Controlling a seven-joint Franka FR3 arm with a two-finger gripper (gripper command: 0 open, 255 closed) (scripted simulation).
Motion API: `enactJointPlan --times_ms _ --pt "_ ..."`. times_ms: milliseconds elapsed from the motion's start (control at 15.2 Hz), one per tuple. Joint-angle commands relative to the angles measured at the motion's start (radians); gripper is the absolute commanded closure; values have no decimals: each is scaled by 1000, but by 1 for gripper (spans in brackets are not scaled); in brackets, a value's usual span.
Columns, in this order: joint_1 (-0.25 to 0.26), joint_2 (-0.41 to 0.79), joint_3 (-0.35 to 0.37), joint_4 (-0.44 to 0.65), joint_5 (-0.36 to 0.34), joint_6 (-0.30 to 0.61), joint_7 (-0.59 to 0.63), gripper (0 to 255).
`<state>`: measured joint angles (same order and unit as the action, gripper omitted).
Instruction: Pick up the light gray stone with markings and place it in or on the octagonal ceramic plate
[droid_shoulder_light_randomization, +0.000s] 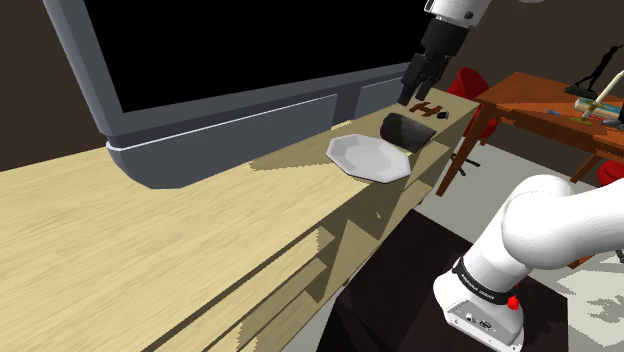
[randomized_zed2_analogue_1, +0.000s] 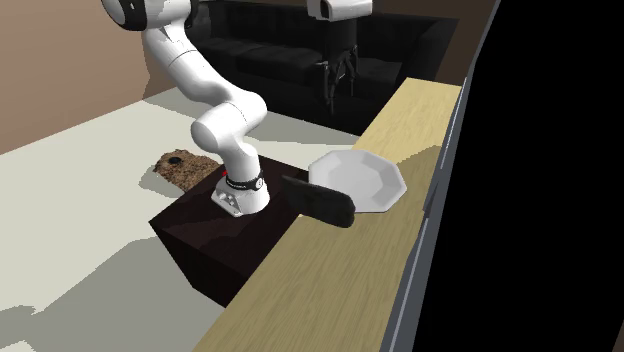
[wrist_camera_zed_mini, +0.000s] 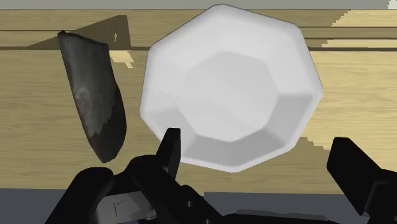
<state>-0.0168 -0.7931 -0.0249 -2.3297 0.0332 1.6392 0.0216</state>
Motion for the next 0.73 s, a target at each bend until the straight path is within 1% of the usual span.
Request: enactJointPlan --times_ms 0,330,660 --pt "0 0 0 0 0 0 0 0" --pt "-25 37 -104 -52 -63 71 -132 0" --pt "-48 111 -210 -72 -121 151 -264 0"
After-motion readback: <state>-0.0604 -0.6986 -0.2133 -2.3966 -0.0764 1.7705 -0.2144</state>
